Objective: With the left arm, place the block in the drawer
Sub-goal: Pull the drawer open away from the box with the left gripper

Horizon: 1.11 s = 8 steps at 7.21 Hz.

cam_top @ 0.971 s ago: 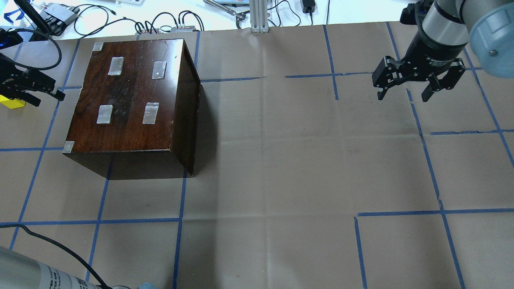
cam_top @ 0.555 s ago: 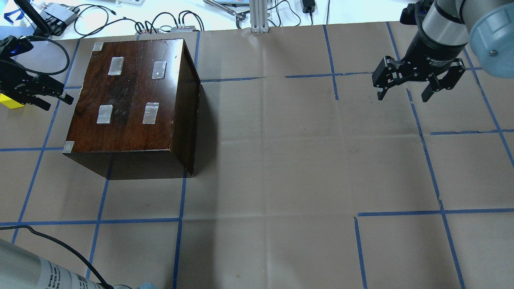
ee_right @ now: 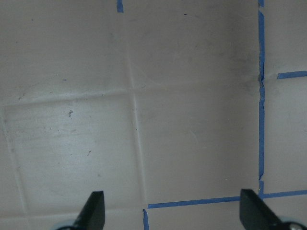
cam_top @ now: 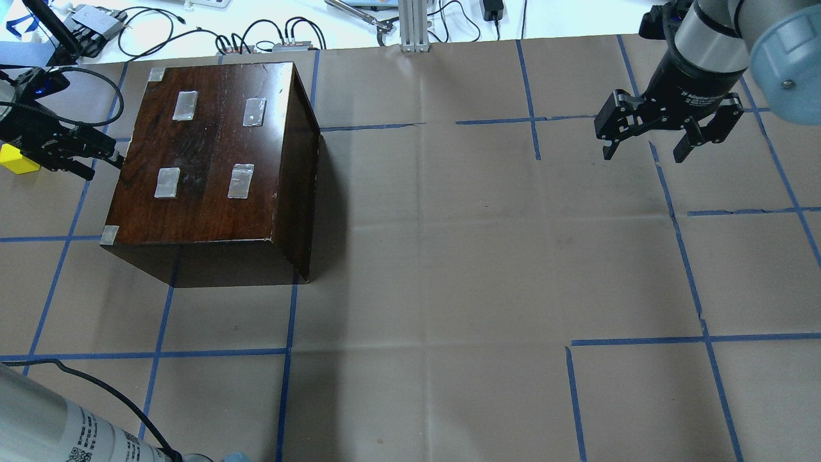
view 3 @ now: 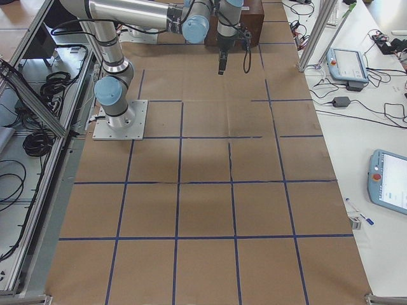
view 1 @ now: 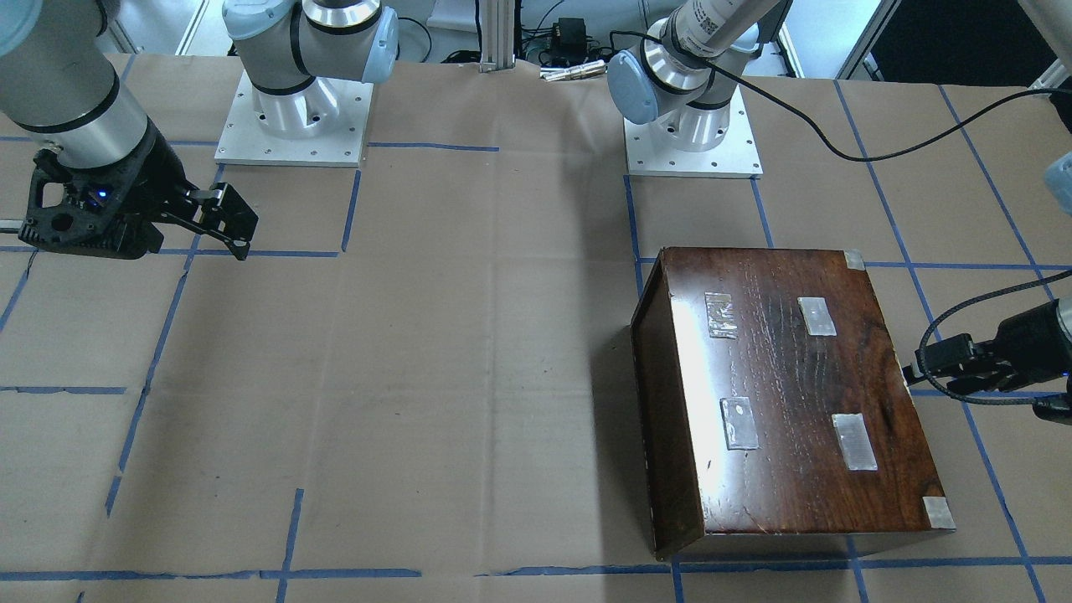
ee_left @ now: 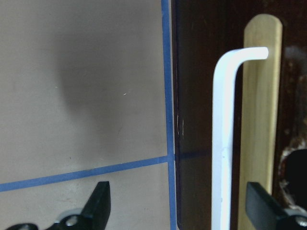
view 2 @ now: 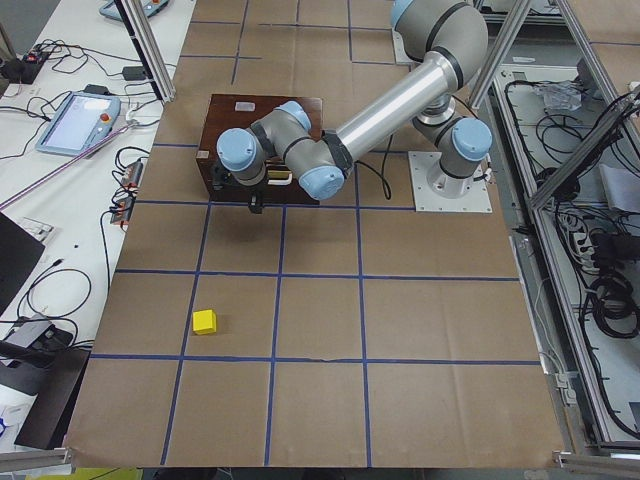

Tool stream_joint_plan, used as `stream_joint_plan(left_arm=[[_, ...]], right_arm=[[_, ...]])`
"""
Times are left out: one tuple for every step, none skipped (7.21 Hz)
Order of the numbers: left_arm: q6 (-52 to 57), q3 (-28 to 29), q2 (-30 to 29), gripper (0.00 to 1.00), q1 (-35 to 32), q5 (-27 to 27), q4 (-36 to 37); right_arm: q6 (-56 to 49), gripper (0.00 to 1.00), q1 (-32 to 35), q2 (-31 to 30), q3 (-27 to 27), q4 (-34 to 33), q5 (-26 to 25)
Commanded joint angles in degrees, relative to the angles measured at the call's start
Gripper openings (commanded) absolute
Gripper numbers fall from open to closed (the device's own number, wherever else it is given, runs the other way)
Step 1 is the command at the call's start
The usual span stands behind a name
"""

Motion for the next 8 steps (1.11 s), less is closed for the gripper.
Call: stream_joint_plan(left_arm=[[-0.2, 0.1, -1.1, 0.98, -0.2, 0.0, 0.9], [-0.2, 0.1, -1.4, 0.98, -0.2, 0.0, 0.9], [-0.2, 0.1, -1.4, 0.98, -0.2, 0.0, 1.4], [-0.3, 0.1, -1.4, 0.98, -0.2, 0.1, 2.5], [0.0, -0.1, -1.4, 0.98, 0.0, 0.2, 3.3], [0.1, 0.1, -1.5, 0.98, 0.3, 0.3, 3.3], [0.1, 0.9, -2.3, 0.98, 0.3, 0.4, 3.3], [0.2, 1.5, -2.8, 0.98, 0.5, 0.5, 3.3]], right_arm=[[0.0, 1.0, 0.0, 0.0, 0.0, 0.0, 0.0], [0.0, 1.0, 0.0, 0.0, 0.1, 0.0, 0.0], [0.0, 1.0, 0.0, 0.0, 0.1, 0.0, 0.0], [0.0, 1.0, 0.0, 0.0, 0.1, 0.0, 0.0], [0.0, 1.0, 0.0, 0.0, 0.0, 0.0, 0.0], [0.0, 1.0, 0.0, 0.0, 0.1, 0.0, 0.0], [0.0, 1.0, 0.0, 0.0, 0.1, 0.0, 0.0], [0.0, 1.0, 0.0, 0.0, 0.1, 0.1, 0.0]])
